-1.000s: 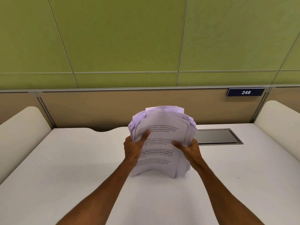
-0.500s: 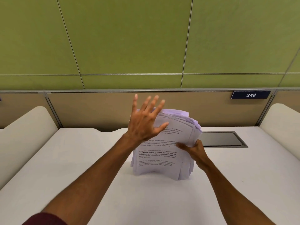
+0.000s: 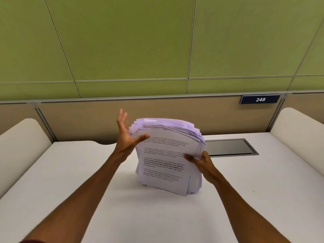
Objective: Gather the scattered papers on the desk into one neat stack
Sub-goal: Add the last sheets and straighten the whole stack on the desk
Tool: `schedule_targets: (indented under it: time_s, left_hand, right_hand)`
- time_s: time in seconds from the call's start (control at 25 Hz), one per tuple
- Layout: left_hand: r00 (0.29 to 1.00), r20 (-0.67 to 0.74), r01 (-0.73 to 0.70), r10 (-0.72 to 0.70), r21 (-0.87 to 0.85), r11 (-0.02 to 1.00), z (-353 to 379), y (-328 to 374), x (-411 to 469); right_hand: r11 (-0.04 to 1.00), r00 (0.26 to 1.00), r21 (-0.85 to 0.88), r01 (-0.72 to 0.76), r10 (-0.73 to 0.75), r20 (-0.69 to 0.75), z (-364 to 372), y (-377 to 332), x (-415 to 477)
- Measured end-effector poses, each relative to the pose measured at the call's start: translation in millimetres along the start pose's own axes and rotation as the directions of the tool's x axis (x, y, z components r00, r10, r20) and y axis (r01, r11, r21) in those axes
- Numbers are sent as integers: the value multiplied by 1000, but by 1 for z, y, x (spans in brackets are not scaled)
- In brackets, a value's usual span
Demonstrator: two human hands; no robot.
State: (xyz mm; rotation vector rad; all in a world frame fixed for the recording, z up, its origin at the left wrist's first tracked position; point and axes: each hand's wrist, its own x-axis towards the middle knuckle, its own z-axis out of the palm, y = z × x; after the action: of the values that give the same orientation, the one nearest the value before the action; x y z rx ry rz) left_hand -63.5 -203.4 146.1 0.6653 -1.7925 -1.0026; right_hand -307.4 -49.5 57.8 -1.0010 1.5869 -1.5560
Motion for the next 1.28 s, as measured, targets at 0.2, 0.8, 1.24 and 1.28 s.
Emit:
schedule_targets:
  time_s: [0.2,0.8,1.24,1.28]
  left_hand:
    - [890,272,424,-366,-199,883,10,-66,-31]
    - [482,443,851,-756,-33,524,33,-73,-68]
    - [402,367,912,-839,-78,402,45,-86,-134]
    - [408,378,905,-831,-46,423,39,-85,-135]
  right_hand:
    - [1000,999,1,-11,11,-48,1,2,0]
    - [893,891,50,-447,450,-66,1,16,-3]
    - [889,889,33,-457,458,-1,11,65,-50]
    - [886,886,27,-463,462,39,9,64,-52]
